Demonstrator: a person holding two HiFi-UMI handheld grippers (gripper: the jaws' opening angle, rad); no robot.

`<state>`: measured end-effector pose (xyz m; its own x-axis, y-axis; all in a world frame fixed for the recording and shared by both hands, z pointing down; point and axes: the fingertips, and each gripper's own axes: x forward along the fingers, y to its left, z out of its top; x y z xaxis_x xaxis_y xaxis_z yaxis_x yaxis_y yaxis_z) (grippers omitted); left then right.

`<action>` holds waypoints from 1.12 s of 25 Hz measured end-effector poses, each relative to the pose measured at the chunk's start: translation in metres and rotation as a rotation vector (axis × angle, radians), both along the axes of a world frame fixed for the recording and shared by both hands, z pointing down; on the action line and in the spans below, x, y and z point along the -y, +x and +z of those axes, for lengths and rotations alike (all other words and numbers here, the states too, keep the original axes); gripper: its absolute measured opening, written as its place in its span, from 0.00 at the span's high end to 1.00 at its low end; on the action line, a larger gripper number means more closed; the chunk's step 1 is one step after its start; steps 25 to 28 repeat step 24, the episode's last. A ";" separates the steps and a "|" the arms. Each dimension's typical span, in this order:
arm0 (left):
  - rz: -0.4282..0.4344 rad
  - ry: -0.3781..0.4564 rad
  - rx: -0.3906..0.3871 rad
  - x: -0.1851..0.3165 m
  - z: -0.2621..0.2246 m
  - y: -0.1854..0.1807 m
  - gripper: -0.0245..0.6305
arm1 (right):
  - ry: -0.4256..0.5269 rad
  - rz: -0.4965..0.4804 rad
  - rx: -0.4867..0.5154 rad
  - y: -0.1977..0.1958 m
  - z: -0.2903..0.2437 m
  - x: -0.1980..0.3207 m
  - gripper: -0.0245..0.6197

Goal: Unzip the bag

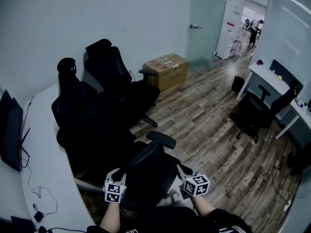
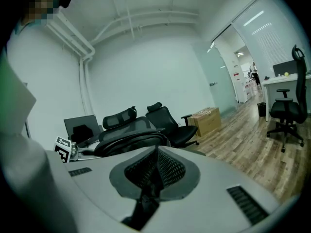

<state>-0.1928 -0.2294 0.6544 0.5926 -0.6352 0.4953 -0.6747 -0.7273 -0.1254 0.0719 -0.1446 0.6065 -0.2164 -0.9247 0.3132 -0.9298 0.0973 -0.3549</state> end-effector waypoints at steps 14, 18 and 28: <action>0.000 0.004 -0.009 -0.002 0.001 0.000 0.81 | -0.005 -0.012 -0.009 -0.005 0.004 -0.007 0.89; -0.004 -0.012 -0.011 -0.003 -0.001 0.002 0.81 | -0.003 -0.021 -0.008 -0.004 0.004 -0.003 0.89; -0.018 0.011 -0.013 0.005 -0.004 0.001 0.81 | -0.004 -0.032 -0.002 -0.003 0.004 0.006 0.89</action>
